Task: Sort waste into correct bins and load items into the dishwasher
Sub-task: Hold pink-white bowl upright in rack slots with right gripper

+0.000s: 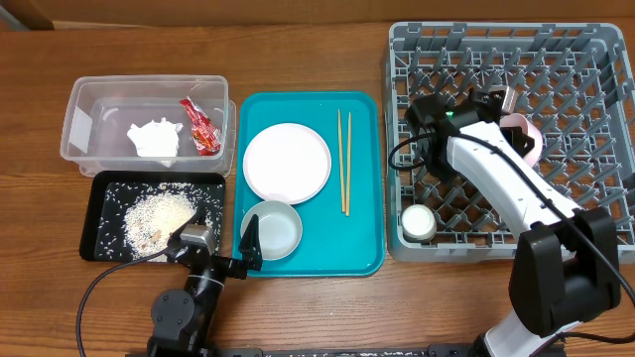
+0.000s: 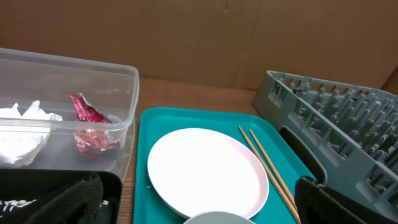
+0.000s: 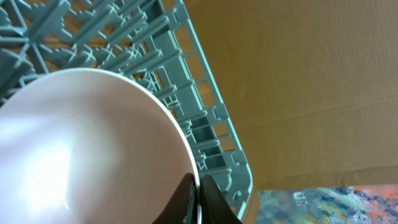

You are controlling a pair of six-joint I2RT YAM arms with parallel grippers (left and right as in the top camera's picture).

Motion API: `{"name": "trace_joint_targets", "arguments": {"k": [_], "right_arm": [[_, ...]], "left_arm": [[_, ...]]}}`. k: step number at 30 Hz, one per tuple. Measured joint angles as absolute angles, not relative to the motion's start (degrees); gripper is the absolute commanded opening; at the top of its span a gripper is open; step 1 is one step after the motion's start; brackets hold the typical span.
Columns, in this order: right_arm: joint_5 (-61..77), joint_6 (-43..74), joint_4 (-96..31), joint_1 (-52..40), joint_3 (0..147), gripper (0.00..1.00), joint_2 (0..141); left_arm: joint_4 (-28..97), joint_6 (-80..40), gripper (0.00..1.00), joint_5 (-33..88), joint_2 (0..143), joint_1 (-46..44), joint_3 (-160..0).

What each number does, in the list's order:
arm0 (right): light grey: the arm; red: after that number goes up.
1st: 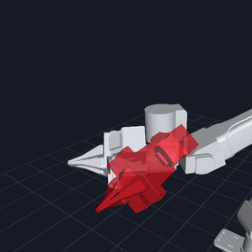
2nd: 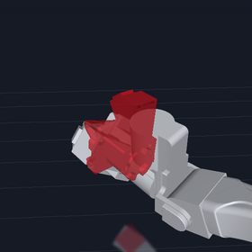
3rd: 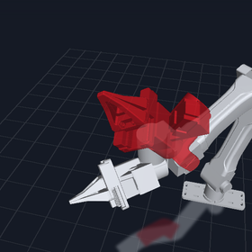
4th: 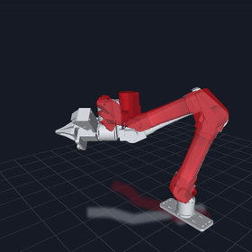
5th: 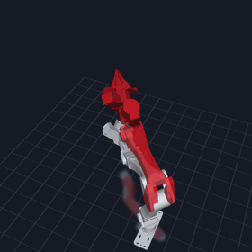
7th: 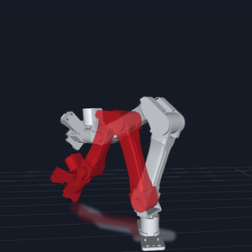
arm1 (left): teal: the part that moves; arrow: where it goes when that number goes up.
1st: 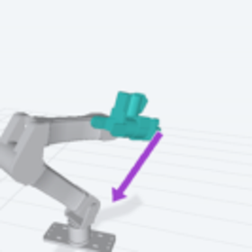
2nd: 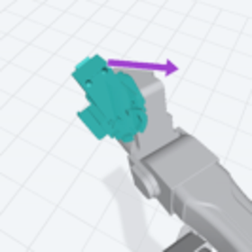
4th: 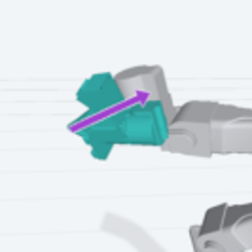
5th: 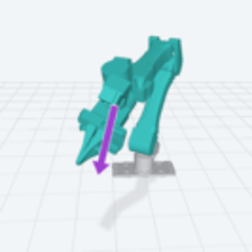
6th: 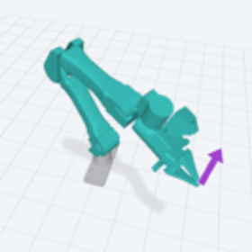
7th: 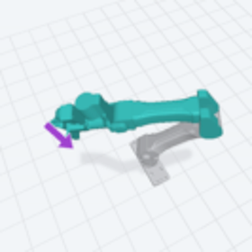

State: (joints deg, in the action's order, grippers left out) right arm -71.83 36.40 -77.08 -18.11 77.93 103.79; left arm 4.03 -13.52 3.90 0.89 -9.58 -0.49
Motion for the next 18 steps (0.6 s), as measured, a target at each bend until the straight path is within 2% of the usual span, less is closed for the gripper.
{"name": "trace_joint_targets", "arguments": {"k": [10,18], "right_arm": [[-72.53,34.24,-73.97,-18.09,77.21,0.04,103.79],[-76.99,32.32,-78.32,-18.26,77.12,0.04,103.79]], "left_arm": [[4.03,-13.52,1.00,3.90,0.89,-9.58,-0.49],[4.03,-13.52,1.00,3.90,0.89,-9.58,-0.49]]}}
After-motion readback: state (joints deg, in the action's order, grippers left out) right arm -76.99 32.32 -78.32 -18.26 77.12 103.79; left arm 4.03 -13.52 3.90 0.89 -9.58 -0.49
